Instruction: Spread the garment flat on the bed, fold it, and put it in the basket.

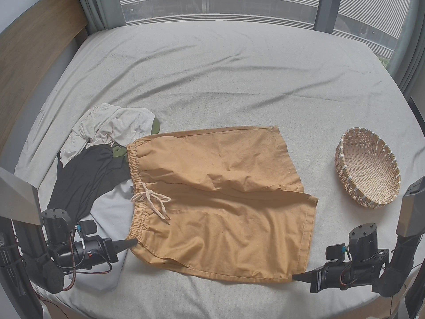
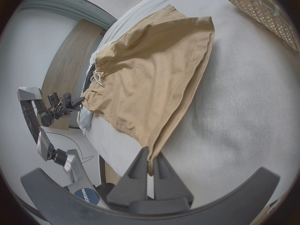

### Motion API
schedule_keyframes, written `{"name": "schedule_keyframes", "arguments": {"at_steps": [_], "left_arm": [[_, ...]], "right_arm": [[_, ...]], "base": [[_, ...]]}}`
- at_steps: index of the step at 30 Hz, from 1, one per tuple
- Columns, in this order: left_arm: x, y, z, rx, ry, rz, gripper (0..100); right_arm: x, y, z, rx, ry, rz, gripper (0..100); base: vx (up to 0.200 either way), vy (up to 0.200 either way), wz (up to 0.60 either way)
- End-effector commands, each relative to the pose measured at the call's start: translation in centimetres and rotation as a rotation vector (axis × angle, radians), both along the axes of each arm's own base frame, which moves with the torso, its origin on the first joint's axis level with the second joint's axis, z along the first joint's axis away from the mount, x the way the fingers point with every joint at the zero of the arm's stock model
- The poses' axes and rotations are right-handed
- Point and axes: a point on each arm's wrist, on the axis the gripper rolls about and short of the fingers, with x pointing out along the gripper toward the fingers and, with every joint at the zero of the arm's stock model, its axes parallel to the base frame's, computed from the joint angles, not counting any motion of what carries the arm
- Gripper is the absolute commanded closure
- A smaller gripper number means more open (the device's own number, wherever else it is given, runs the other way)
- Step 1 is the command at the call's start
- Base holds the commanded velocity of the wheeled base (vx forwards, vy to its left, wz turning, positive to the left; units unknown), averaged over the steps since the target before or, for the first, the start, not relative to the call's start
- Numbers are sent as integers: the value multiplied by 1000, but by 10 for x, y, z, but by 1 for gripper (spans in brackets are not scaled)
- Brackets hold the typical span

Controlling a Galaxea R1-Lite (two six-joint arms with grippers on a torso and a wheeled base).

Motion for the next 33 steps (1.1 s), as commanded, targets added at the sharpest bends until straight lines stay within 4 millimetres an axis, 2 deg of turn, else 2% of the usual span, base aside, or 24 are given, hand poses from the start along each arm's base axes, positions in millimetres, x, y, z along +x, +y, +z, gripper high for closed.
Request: {"name": "schedule_keyframes", "arguments": {"at_steps": [1, 12, 26, 33], "left_arm": [[-13, 6, -6, 21, 35, -30, 100], [-16, 15, -14, 31, 97, 2, 100], [-31, 21, -26, 131, 166, -79, 100], [-33, 26, -17, 98, 109, -112, 100]], "right_arm": [[-13, -3, 15, -10, -39, 42, 100], [-19, -5, 14, -48, -12, 74, 100], [-24, -8, 10, -94, 27, 105, 100], [-22, -8, 11, -85, 12, 98, 100]], "base": [[0, 0, 0], [0, 0, 0], [0, 0, 0], [0, 0, 0]]}}
